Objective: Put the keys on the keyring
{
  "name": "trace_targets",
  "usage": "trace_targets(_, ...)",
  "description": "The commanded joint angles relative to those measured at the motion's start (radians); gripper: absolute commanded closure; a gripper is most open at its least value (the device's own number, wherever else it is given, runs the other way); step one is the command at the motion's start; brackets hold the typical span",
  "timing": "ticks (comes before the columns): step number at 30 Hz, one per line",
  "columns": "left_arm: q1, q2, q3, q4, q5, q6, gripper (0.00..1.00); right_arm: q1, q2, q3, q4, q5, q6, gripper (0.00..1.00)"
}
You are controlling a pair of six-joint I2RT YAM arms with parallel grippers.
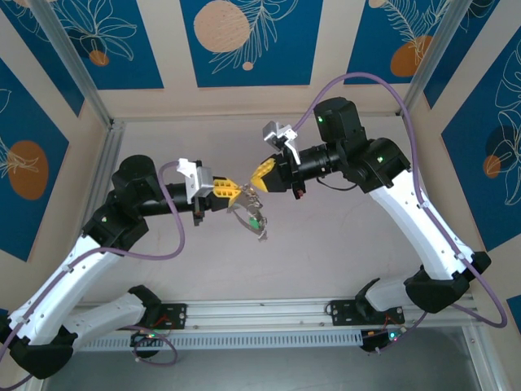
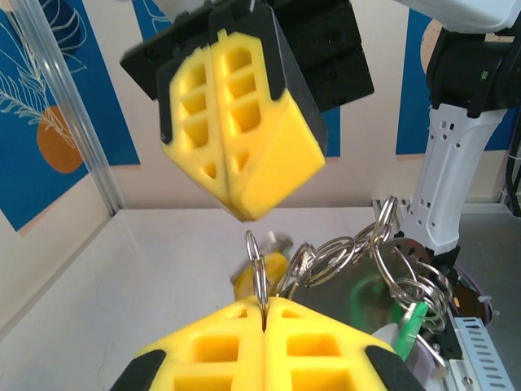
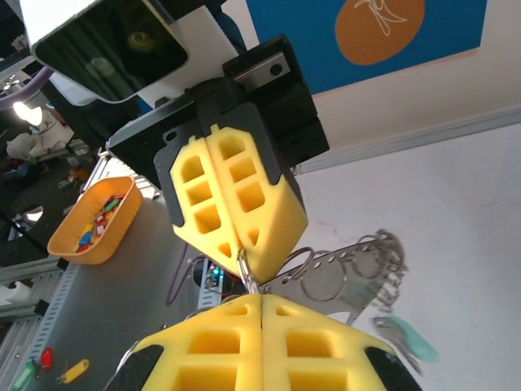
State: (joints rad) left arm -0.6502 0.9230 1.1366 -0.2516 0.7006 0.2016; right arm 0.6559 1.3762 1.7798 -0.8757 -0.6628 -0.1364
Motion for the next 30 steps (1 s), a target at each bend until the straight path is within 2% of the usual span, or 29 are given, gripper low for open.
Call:
trace_targets(1, 0.000, -0.004, 0.033, -0.024, -0.010, 0.036, 1.00, -0.004, -0.015, -0.003, 0.029, 0.010, 0.015, 1.00)
trace_targets(9, 0.000, 0.013, 0.021, -0.035, -0.033, 0.044, 1.00, 0.000, -0.021, -0.008, 0.026, 0.069, 0.015, 1.00)
trace_targets(15, -0.001, 0.078, 0.001, -0.039, -0.085, 0.051, 1.00, -0.038, -0.119, -0.163, 0.134, 0.162, 0.057, 0.72)
trace_targets(22, 0.000, 0.240, -0.100, 0.028, -0.116, -0.002, 1.00, -0.251, -0.292, -0.470, 0.343, 0.353, 0.221, 0.38)
trace_targets(26, 0.001, 0.337, -0.154, 0.101, -0.168, -0.057, 1.00, -0.361, -0.344, -0.593, 0.415, 0.370, 0.287, 0.29)
trace_targets(30, 0.000, 0.443, -0.164, 0.162, -0.241, -0.110, 1.00, -0.413, -0.364, -0.657, 0.461, 0.349, 0.299, 0.24)
